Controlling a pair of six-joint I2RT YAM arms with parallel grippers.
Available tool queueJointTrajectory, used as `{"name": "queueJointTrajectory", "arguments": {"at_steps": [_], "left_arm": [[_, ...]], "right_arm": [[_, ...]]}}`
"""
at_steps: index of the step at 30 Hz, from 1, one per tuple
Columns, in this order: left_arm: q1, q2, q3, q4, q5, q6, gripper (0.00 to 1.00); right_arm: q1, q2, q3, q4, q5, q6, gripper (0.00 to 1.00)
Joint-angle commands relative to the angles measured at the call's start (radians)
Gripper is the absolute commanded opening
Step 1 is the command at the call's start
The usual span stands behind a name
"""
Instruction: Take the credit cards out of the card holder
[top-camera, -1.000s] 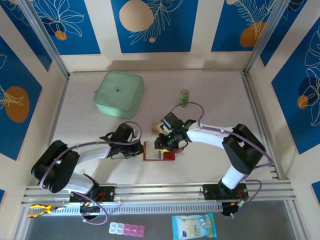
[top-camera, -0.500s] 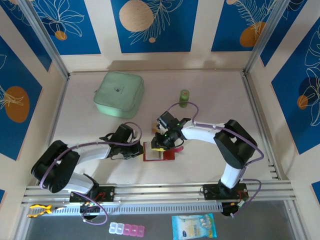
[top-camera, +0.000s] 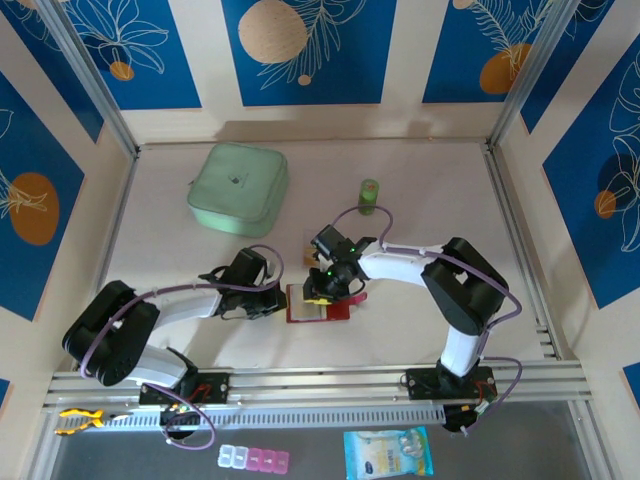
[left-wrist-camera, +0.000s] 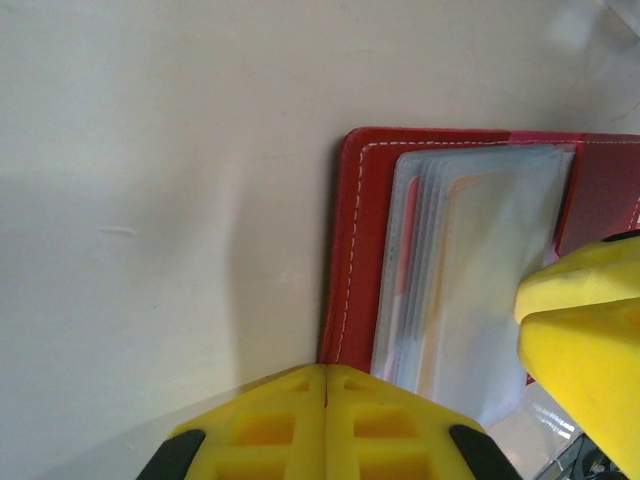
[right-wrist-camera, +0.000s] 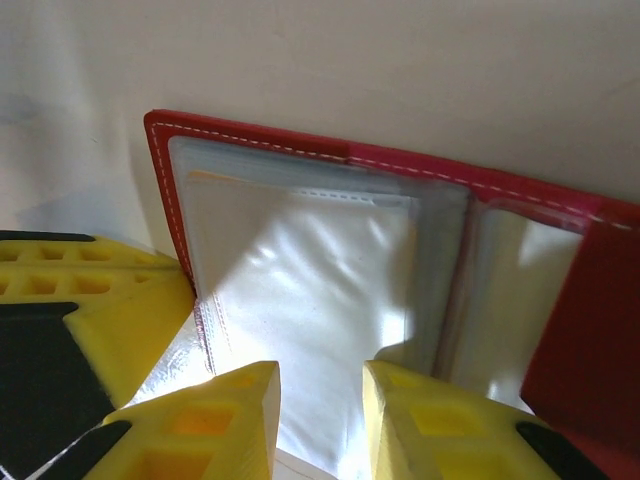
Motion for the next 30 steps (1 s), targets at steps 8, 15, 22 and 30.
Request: {"name": "queueJointTrajectory", "arguments": {"at_steps": [8, 15, 22, 30], "left_arm": [[-0.007, -0.004, -0.004, -0.037, 0.0, 0.0, 0.03], [-0.007, -0.025, -0.003, 0.014, 0.02, -0.025, 0.03], [-0.007, -0.054, 0.017, 0.034, 0.035, -0.043, 0.09], [-0.013, -0.062, 0.025, 0.09, 0.08, -0.079, 0.2]], "right_arm": [[0.002, -0.029, -0.008, -0.084, 0.053, -0.006, 0.3], [0.0, -0.02, -0.01, -0.076, 0.051, -0.006, 0.3], [-0.004, -0.02, -0.021, -0.064, 0.046, -0.001, 0.3], [-0.006, -0.022, -0.038, -0.046, 0.04, 0.006, 0.29]]}}
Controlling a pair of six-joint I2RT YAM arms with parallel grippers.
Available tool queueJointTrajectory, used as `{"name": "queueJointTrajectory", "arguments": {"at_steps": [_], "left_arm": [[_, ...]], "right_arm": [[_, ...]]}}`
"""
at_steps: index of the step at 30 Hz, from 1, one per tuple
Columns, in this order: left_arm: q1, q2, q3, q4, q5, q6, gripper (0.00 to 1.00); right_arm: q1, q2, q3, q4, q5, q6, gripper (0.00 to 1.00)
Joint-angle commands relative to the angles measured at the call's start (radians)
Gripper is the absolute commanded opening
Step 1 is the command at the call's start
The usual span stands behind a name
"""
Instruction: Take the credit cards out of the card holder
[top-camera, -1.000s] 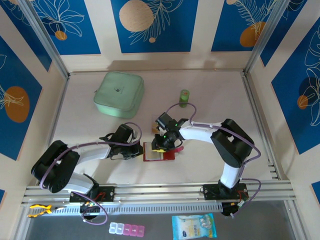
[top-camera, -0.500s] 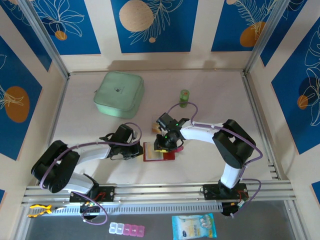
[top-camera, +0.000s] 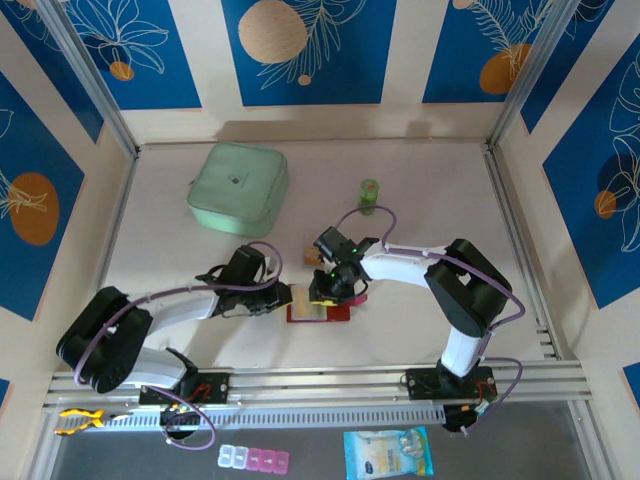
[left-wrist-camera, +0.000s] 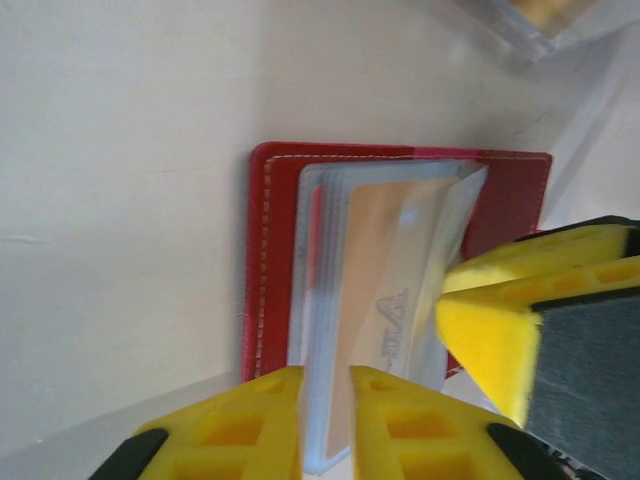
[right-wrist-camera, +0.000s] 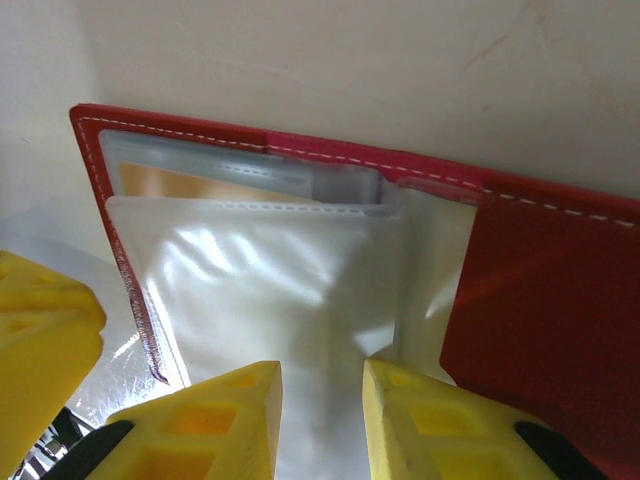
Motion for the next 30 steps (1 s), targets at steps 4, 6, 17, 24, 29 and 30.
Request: {"name": "queueJointTrajectory", "arguments": {"at_steps": [4, 6, 17, 24, 29, 30], "left_arm": [[-0.017, 0.018, 0.02, 0.116, 0.071, -0.055, 0.23], [-0.022, 0.049, 0.02, 0.166, 0.095, -0.08, 0.23], [-0.056, 0.15, 0.063, 0.219, 0.11, -0.097, 0.24], [-0.064, 0.159, 0.075, 0.203, 0.104, -0.101, 0.23], [-0.072, 0.152, 0.114, 0.147, 0.104, -0.098, 0.24], [-0.073, 0.151, 0.125, 0.131, 0.106, -0.094, 0.24]], "right_arm": [[-0.007, -0.012, -0.033, 0.008, -0.007, 0.01, 0.28], [-0.008, -0.017, -0.04, 0.017, -0.012, 0.012, 0.27], [-0.018, -0.044, -0.061, 0.038, -0.014, 0.013, 0.26], [-0.025, -0.067, -0.082, 0.046, -0.009, 0.018, 0.26], [-0.038, -0.132, -0.089, 0.02, 0.017, 0.003, 0.26], [-0.042, -0.142, -0.088, 0.009, 0.026, -0.002, 0.26]]}}
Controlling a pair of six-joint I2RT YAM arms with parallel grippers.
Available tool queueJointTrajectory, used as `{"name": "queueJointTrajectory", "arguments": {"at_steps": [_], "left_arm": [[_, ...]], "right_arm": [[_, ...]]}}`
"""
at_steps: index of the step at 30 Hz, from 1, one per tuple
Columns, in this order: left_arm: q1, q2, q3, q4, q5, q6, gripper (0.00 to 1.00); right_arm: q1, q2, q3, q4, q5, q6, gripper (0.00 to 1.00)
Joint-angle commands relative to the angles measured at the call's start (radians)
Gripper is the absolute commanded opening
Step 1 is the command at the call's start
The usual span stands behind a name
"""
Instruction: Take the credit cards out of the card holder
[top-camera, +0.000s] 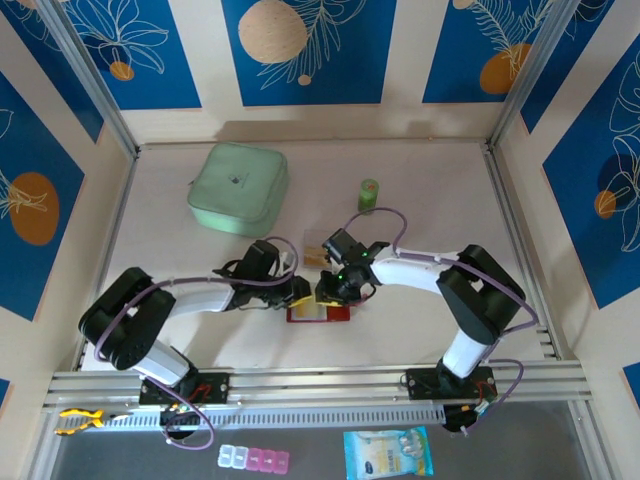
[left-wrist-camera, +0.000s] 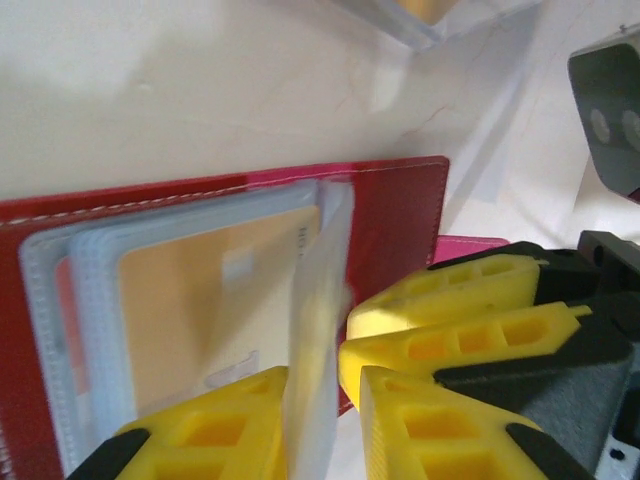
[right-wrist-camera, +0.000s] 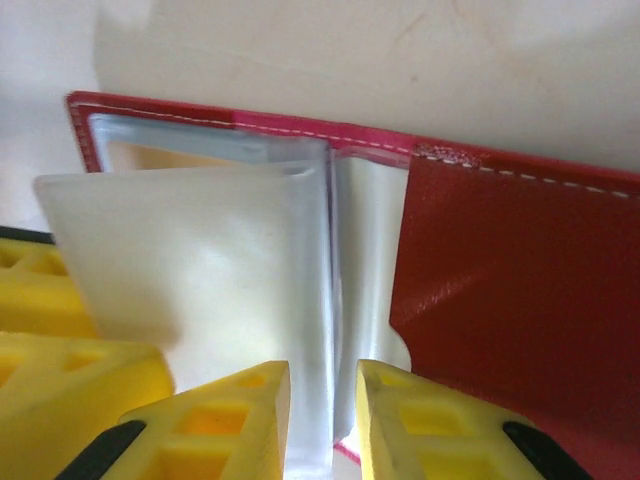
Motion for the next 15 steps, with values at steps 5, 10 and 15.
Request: {"name": "queueJointTrajectory", "arguments": {"at_steps": [5, 10, 15], "left_arm": [[-0.026, 0.002, 0.114, -0.137, 0.021, 0.034, 0.25], [-0.044, 0.05, 0.182, -0.196, 0.034, 0.061, 0.24], [-0.076, 0.117, 0.235, -0.209, 0.031, 0.055, 0.23]], "right_arm": [[-0.041, -0.129, -0.027, -0.063, 0.061, -0.016, 0.26], [-0.076, -0.205, -0.077, -0.057, 0.071, -0.014, 0.26], [-0.121, -0.267, -0.124, -0.049, 0.065, -0.02, 0.26]]}}
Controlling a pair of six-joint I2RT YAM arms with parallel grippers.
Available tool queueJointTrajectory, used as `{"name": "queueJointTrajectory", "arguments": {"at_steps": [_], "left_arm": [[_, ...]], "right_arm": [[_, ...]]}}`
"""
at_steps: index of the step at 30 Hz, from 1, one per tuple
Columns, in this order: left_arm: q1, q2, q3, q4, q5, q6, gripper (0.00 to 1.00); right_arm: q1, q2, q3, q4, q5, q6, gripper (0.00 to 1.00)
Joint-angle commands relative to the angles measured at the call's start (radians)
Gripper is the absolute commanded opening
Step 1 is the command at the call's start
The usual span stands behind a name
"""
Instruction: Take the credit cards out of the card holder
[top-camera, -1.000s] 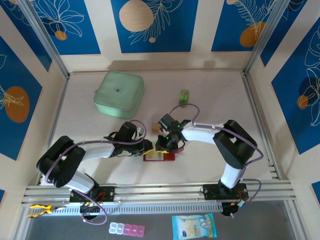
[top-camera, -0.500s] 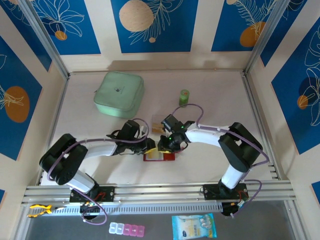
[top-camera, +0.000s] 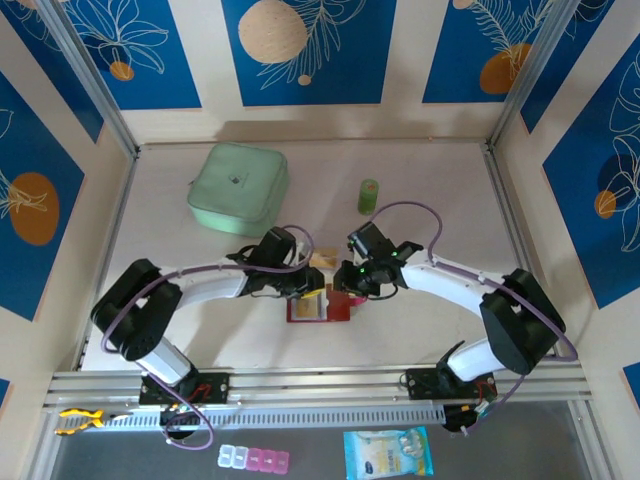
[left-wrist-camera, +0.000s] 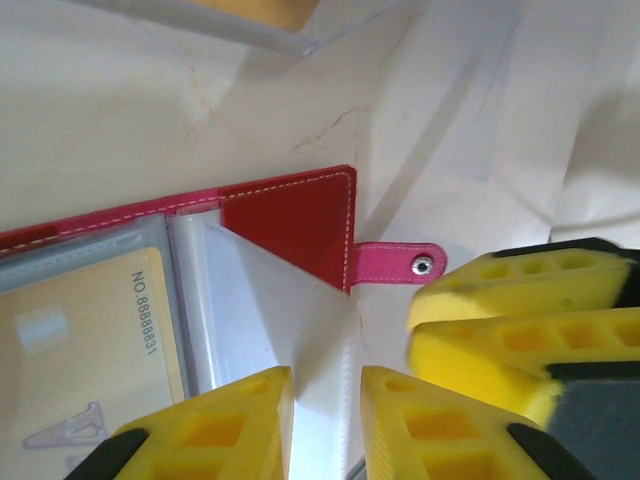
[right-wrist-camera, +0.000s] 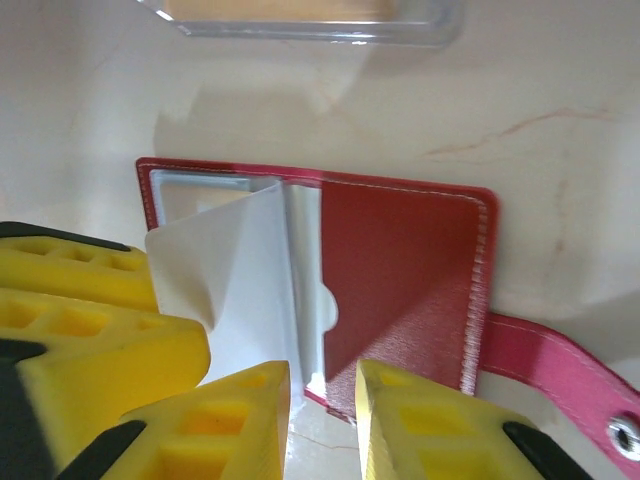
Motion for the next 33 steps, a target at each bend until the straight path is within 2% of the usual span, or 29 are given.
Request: {"name": "queueJointTrajectory", "arguments": {"at_steps": [1, 7, 14, 17, 27, 33], "left_arm": [[-0.032, 0.048, 0.051, -0.055, 0.022, 0.024, 0.23], [-0.063, 0.097, 0.116, -0.08, 0.01, 0.015, 0.25], [-0.07, 0.129, 0.177, -0.124, 0.013, 0.04, 0.43], [-0.069, 0.135, 0.189, -0.126, 0.019, 0.047, 0.47], [-0.046, 0.08, 0.19, -0.26, -0.014, 0.161, 0.47], [-0.003, -0.004, 0.079, -0.203, -0.012, 0.146, 0.45]], "right_arm": [[-0.029, -0.048, -0.028, -0.019, 0.009, -0.019, 0.26], [-0.075, -0.119, -0.075, -0.023, 0.014, -0.03, 0.26], [-0.104, -0.169, -0.115, -0.016, 0.009, -0.022, 0.26], [-0.103, -0.168, -0.111, -0.015, 0.006, -0.013, 0.26], [-0.055, -0.116, -0.088, 0.042, -0.007, 0.031, 0.27], [-0.005, -0.047, -0.044, 0.062, -0.009, 0.05, 0.27]]}}
